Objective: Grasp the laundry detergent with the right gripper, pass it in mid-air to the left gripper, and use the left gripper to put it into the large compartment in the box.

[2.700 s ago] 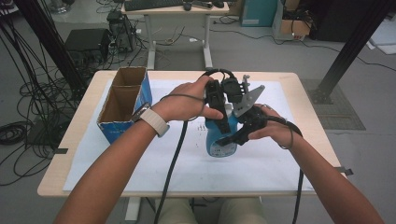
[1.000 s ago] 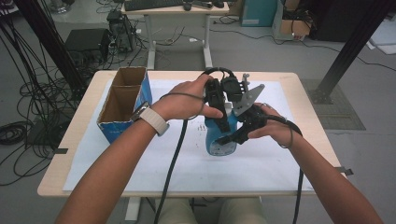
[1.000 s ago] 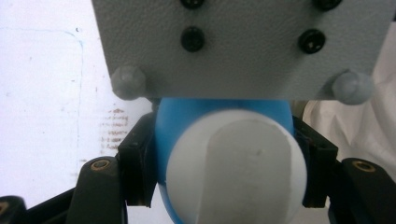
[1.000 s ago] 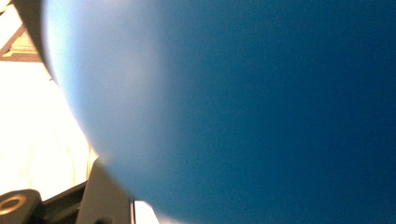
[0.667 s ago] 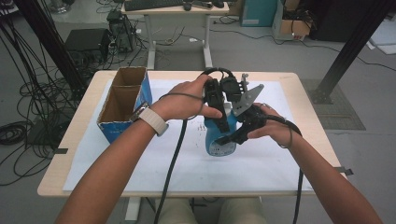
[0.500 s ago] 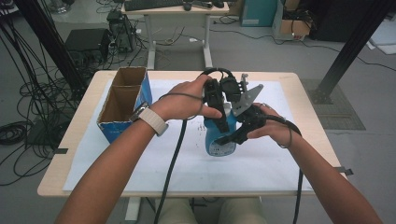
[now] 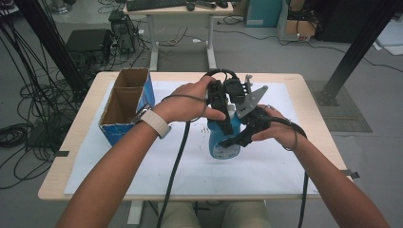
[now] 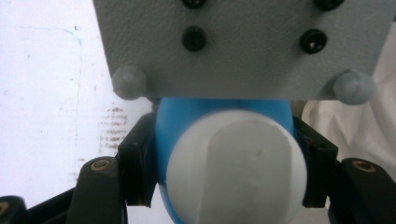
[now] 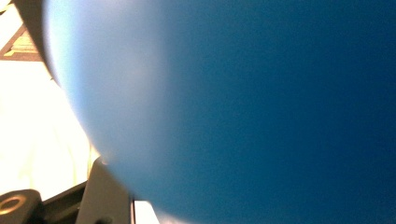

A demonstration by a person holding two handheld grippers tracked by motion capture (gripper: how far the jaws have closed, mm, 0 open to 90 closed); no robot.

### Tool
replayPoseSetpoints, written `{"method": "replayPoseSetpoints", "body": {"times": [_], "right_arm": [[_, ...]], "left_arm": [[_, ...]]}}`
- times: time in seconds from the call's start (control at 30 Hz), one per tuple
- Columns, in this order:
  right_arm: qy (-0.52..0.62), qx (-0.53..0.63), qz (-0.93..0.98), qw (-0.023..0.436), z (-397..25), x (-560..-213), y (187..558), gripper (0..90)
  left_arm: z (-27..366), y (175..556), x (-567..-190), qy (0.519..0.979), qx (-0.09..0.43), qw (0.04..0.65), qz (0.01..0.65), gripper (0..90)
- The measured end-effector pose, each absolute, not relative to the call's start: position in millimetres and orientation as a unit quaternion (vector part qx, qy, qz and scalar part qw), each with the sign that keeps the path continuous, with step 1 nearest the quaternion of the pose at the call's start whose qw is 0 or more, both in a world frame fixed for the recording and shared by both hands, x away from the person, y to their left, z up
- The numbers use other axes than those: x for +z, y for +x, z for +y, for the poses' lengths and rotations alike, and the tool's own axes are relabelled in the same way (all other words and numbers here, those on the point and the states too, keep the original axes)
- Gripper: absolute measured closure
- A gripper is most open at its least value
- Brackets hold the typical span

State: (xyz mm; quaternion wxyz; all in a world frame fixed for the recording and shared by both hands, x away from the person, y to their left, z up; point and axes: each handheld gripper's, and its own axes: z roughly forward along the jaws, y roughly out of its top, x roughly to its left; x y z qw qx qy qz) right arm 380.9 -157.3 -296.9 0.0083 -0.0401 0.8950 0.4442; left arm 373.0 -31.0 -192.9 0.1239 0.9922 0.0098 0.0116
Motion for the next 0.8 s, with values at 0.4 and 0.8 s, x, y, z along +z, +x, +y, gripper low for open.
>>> {"method": "replayPoseSetpoints", "body": {"times": [0.4,0.8], "right_arm": [[-0.039,0.443,0.895,0.006,-157.0,-296.5,380.1,43.3],[-0.04,0.443,0.895,0.006,-157.1,-296.5,380.2,43.3]], "left_arm": [[-30.7,372.4,-192.7,0.992,0.012,0.125,0.01,37.4],[-30.7,372.4,-192.7,0.992,0.013,0.125,0.01,37.4]]}}
